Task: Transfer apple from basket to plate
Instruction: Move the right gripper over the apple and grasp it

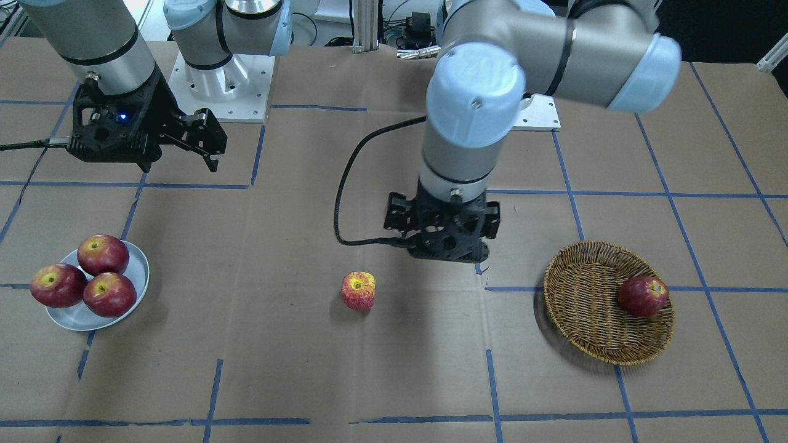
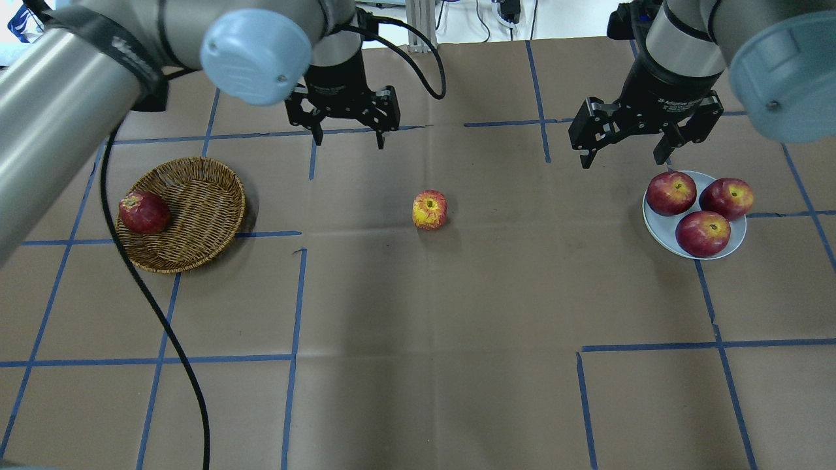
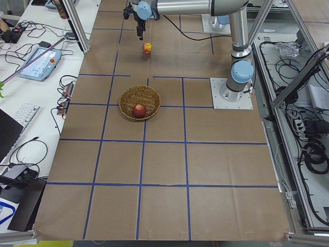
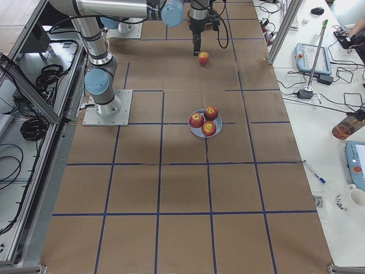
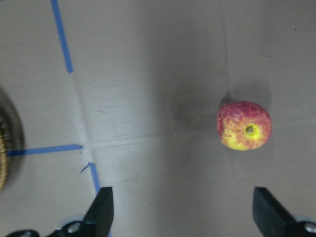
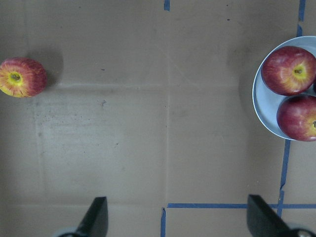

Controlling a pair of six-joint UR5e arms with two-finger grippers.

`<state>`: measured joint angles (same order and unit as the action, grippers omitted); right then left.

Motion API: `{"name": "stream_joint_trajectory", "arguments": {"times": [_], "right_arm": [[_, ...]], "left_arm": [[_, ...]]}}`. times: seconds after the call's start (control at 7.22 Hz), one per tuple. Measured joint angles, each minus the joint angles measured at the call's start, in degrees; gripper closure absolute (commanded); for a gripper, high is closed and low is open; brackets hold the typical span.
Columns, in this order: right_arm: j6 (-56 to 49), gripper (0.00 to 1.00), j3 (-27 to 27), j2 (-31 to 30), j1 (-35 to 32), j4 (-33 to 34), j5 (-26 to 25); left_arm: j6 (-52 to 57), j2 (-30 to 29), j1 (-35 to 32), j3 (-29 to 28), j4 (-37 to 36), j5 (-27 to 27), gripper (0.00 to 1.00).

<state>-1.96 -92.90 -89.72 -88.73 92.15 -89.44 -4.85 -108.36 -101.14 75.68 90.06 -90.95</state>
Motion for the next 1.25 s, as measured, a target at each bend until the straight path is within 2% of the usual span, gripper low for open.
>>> {"name": "stream_joint_trajectory", "arguments": {"times": [0.28, 0.55, 0.83, 1.25], "right_arm": [[2.3, 0.0, 0.2, 0.4, -0.3, 0.2, 0.3], [7.3, 0.0, 1.0, 2.6, -3.3, 2.3, 0.5], [15.0, 0.0, 1.9, 7.6, -9.8, 7.9, 0.4], [24.9, 0.0, 2.2, 16.4, -18.2, 19.9, -0.2]], "left_arm": [[5.2, 5.5, 4.6, -0.8, 5.9, -0.1, 0.01], [6.5, 7.9, 5.8, -0.8, 6.4, -0.2, 0.01], [6.9, 8.3, 6.2, -0.9, 6.0, -1.1, 0.01], [7.0, 8.4, 6.4, -1.2, 6.0, -2.4, 0.01]]}}
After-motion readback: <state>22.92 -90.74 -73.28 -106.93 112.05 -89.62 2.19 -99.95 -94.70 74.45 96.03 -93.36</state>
